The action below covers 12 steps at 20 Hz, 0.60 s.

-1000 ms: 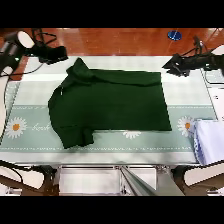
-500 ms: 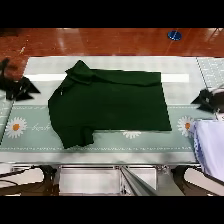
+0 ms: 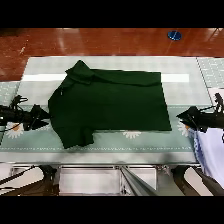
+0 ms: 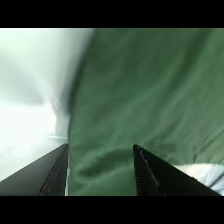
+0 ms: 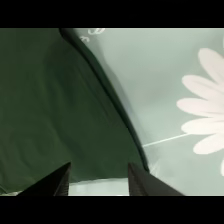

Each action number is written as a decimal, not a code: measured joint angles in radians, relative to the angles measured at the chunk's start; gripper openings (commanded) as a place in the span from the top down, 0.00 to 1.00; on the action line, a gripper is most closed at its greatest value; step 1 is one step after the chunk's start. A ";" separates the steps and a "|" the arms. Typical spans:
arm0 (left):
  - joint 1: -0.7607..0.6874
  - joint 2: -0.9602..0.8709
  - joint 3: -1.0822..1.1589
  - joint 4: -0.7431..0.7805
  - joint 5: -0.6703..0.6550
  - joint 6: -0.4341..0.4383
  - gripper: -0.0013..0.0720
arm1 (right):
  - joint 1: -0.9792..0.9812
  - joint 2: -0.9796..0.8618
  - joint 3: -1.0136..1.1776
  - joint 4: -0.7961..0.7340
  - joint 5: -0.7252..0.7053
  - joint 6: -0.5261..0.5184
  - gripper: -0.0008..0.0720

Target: Fold the shirts.

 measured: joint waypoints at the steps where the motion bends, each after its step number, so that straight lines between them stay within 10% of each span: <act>1: -0.002 0.000 -0.013 0.000 0.015 -0.005 0.29 | 0.000 0.003 -0.005 0.004 0.002 -0.003 0.41; 9: -0.063 -0.025 -0.042 0.016 0.014 0.005 0.31 | -0.002 0.012 -0.018 0.019 -0.008 -0.005 0.41; 12: -0.137 -0.033 -0.043 0.003 0.025 0.021 0.62 | -0.027 0.013 -0.018 -0.023 -0.029 0.036 0.41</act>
